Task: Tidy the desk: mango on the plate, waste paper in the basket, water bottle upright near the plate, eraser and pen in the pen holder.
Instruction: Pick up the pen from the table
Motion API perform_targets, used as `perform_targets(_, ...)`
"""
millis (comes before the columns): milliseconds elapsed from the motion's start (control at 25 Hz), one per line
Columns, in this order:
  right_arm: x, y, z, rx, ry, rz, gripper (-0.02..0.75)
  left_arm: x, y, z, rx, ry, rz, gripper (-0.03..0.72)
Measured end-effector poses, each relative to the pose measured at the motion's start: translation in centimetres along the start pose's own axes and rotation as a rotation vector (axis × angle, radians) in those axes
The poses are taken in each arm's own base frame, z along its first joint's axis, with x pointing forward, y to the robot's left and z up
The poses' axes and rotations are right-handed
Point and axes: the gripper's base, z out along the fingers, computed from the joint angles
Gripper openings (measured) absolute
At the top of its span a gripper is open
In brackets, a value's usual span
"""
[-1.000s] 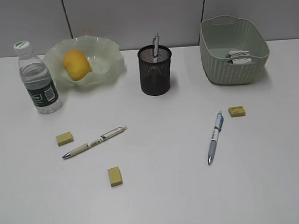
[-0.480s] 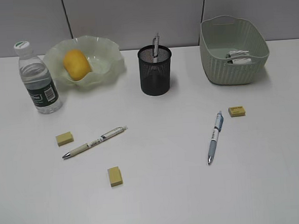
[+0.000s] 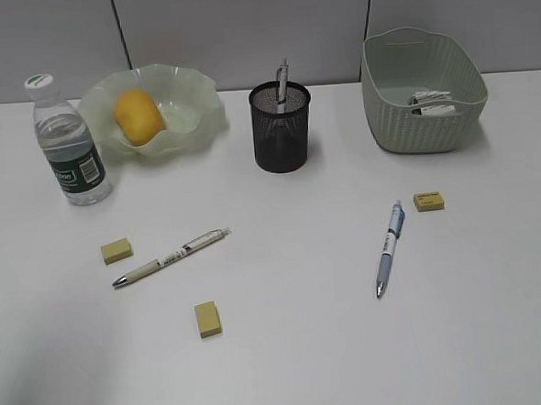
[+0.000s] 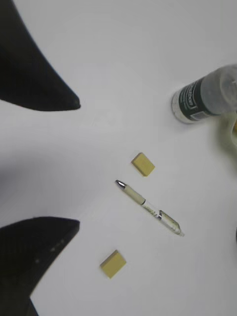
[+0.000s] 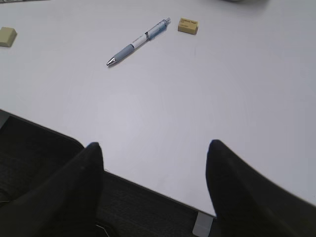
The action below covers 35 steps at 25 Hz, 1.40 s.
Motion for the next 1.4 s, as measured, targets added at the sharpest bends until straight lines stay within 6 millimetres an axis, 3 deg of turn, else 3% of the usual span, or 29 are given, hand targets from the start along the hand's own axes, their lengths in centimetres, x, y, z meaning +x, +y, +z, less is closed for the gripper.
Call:
perform_targets(280, 0.0, 0.0, 0.0, -0.002, 0.0, 0.001, 0.519, -4.8, 0.2, 6.0, 0.083, 0.143, 0.126, 0.503)
perform_targets(600, 0.0, 0.0, 0.0, -0.002, -0.002, 0.001, 0.519, -8.9, -2.9, 13.4, 0.155, 0.252, 0.286, 0.502)
perform_targets(1040, 0.0, 0.0, 0.0, -0.002, -0.003, 0.002, 0.519, -8.1, -4.4, 23.4, 0.191, 0.496, 0.411, 0.502)
perform_targets(1400, 0.0, 0.0, 0.0, -0.002, -0.003, 0.003, 0.519, -7.6, -4.8, 27.9, 0.228, 0.607, 0.454, 0.502)
